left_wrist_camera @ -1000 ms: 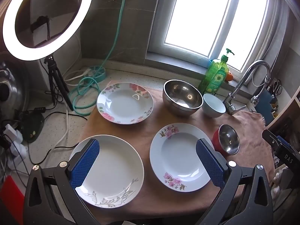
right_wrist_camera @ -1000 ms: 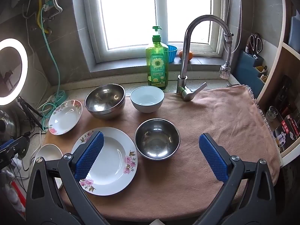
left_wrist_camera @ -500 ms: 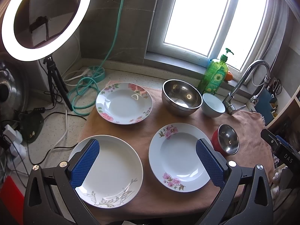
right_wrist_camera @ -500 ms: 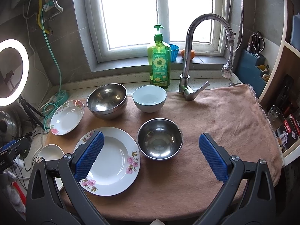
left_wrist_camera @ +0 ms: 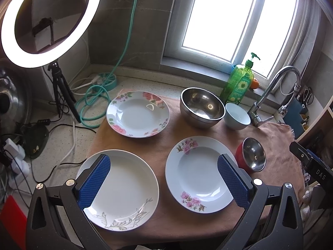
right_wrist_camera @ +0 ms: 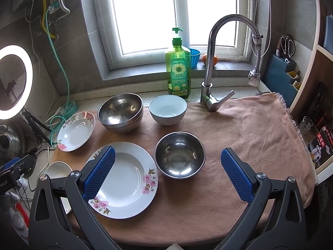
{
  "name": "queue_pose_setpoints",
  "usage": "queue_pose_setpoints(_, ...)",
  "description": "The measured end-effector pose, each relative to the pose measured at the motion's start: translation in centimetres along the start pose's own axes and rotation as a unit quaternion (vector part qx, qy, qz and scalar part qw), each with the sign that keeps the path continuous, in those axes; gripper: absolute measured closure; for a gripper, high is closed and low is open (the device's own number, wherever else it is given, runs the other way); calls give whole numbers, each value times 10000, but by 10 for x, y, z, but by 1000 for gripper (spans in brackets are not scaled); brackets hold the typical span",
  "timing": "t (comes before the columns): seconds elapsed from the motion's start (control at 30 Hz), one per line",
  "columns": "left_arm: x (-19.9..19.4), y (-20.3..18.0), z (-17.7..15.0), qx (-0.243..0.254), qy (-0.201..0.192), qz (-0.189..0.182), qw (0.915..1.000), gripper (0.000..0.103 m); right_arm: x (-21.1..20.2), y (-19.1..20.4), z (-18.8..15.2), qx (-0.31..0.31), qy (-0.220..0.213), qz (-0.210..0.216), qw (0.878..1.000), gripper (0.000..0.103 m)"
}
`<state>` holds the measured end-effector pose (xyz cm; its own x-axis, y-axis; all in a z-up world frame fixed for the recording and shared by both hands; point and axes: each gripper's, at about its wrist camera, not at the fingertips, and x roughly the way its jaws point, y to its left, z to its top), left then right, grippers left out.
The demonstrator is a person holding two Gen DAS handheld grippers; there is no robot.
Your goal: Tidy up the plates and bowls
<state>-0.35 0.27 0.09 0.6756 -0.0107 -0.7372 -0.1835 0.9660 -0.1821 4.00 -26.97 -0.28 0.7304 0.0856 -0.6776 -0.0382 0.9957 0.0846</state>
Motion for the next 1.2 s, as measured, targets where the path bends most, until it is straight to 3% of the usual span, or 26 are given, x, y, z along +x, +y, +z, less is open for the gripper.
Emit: queue_pose_setpoints(1.2,7,1,8,-20,48,-68,10000,1,7,4,1,-8,77,28,10000,0)
